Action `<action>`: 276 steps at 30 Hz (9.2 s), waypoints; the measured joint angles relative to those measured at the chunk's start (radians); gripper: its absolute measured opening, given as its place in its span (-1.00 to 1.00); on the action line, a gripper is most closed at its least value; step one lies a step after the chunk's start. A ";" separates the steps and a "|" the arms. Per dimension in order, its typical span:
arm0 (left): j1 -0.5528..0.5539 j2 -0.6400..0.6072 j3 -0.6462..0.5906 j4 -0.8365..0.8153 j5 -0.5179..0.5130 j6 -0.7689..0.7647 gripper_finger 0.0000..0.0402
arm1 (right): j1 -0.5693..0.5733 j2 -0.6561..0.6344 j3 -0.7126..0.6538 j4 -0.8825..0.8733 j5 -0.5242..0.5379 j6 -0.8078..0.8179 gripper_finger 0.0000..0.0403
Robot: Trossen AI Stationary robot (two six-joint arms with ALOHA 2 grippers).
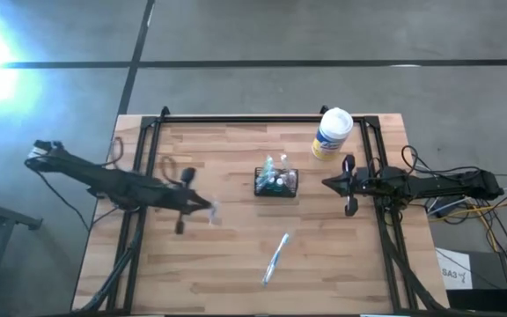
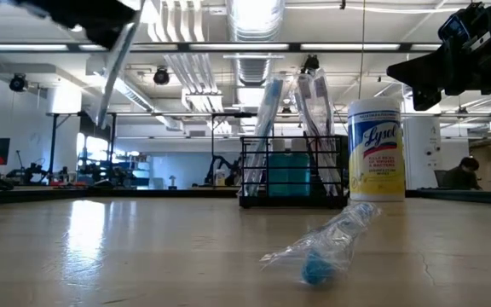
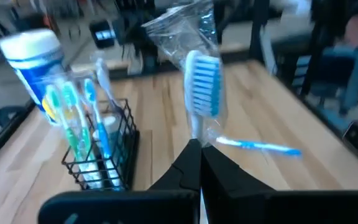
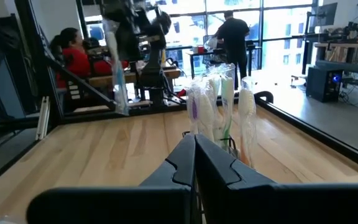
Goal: Pick & Place toothbrushing station
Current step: Put the left blue toothbrush into the wire organizer, then put the blue toothbrush into the wire organizer
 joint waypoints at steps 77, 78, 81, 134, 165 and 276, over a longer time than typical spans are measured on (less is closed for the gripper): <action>0.701 0.840 0.175 1.047 0.794 0.087 -1.00 | 0.000 0.081 0.000 0.006 0.000 0.012 -0.96; 0.701 0.847 0.175 1.049 0.797 0.095 -1.00 | 0.000 0.085 0.000 0.006 0.000 0.012 -0.96; 0.701 0.865 0.174 1.029 0.795 0.128 -1.00 | 0.000 0.091 0.000 0.006 0.000 0.012 -0.96; 0.633 0.851 0.110 0.802 0.650 0.076 -0.66 | 0.000 0.090 0.000 0.062 0.001 -0.020 -0.96; 0.577 0.231 0.107 0.049 0.560 0.030 0.07 | 0.000 0.091 0.000 0.074 0.000 -0.018 -0.96; -0.051 1.267 1.079 -0.504 -0.071 -0.603 -0.14 | 0.000 0.091 0.000 0.101 -0.003 0.054 -0.96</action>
